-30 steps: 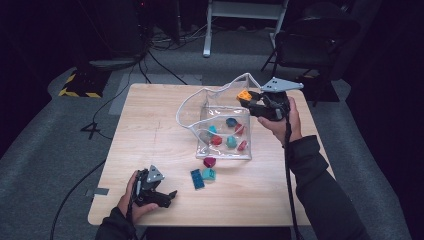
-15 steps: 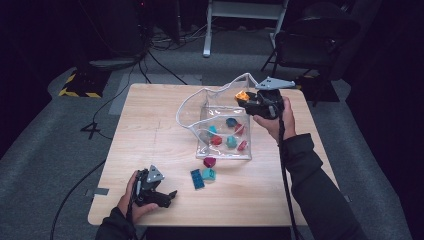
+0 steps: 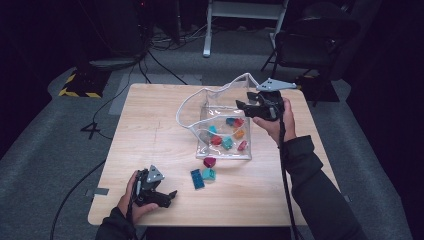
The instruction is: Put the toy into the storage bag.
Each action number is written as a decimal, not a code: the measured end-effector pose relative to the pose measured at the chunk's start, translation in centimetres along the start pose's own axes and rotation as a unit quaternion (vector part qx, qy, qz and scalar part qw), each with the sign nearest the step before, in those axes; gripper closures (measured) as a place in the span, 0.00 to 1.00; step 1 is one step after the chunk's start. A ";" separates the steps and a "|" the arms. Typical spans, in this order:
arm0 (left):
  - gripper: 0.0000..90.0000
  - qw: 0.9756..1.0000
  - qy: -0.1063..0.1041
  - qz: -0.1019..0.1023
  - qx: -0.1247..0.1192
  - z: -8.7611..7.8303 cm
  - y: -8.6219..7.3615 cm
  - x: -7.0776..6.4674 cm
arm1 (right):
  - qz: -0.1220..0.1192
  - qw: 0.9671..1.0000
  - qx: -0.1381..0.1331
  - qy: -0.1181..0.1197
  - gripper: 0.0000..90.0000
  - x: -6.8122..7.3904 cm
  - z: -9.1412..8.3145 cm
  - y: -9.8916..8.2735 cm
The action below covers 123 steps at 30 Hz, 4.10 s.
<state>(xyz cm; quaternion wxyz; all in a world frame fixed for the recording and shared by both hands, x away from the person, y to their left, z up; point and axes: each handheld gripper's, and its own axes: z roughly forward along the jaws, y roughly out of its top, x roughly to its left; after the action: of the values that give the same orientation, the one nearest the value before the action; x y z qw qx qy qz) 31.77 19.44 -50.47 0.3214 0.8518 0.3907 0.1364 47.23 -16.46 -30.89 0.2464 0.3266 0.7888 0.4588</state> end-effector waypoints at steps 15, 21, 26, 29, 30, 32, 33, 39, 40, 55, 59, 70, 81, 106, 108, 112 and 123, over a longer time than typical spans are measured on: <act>0.00 1.000 0.001 -0.001 -0.001 0.0 0.0 0.0 | -0.047 0.997 -0.031 0.045 0.31 2.2 -3.7 -0.8; 0.00 1.000 -0.001 -0.002 -0.001 0.0 0.0 0.0 | -0.083 0.993 -0.027 0.074 0.28 3.7 -4.9 -2.1; 0.00 1.000 0.000 -0.001 -0.001 0.0 0.0 0.0 | -0.100 0.991 -0.016 0.089 0.28 4.9 -5.1 -3.7; 0.00 1.000 0.000 0.000 -0.001 0.0 0.0 0.0 | -0.101 0.989 -0.013 0.104 0.28 5.6 -5.0 -5.0; 0.00 1.000 0.000 0.000 -0.001 0.0 0.0 0.0 | -0.102 0.989 -0.010 0.108 0.28 5.9 -4.9 -5.5; 0.00 1.000 0.000 -0.002 -0.001 0.0 0.0 0.0 | -0.110 0.988 -0.004 0.111 0.28 6.5 -4.5 -6.6; 0.00 1.000 0.001 0.000 -0.001 0.0 0.0 0.0 | -0.111 0.987 -0.004 0.115 0.29 6.8 -4.4 -7.0; 0.00 1.000 0.000 0.000 -0.001 0.0 0.0 0.0 | -0.109 0.979 0.013 0.174 0.31 9.0 -2.5 -10.5; 0.00 1.000 0.000 0.000 -0.001 0.0 0.0 0.0 | -0.108 0.978 0.015 0.177 0.31 9.1 -2.3 -10.8; 0.00 1.000 0.000 -0.001 -0.001 0.0 0.0 0.0 | -0.101 0.969 0.078 0.213 0.32 10.8 2.3 -15.0; 0.00 1.000 0.000 -0.001 -0.001 0.0 0.0 0.0 | -0.098 0.969 0.088 0.208 0.32 11.5 3.5 -15.8; 0.00 1.000 0.000 -0.001 -0.001 0.0 0.0 0.0 | -0.102 0.969 0.110 0.199 0.31 12.5 5.9 -17.4; 0.00 1.000 0.000 -0.001 -0.001 0.0 0.0 0.0 | -0.091 0.972 0.104 0.191 0.39 12.6 6.5 -17.4; 0.01 1.000 0.001 -0.004 -0.002 0.0 -0.1 -0.1 | -0.080 0.975 0.071 0.196 0.66 9.8 2.5 -18.3; 0.01 1.000 0.002 -0.003 -0.002 0.0 0.0 -0.1 | -0.075 0.976 0.063 0.193 0.66 9.3 1.8 -18.2; 0.01 1.000 0.002 -0.003 -0.002 0.0 0.0 -0.1 | -0.078 0.980 0.051 0.178 0.66 8.4 0.4 -17.8; 0.01 1.000 0.002 -0.002 -0.001 0.0 0.0 -0.1 | -0.061 0.986 0.015 0.151 0.66 6.2 -2.8 -16.4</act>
<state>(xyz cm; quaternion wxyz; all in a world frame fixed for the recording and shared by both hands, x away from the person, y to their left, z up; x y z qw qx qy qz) 31.70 19.42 -50.48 0.3218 0.8505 0.3926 0.1377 36.49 -19.45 -44.70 0.1469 0.2080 0.8424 0.4749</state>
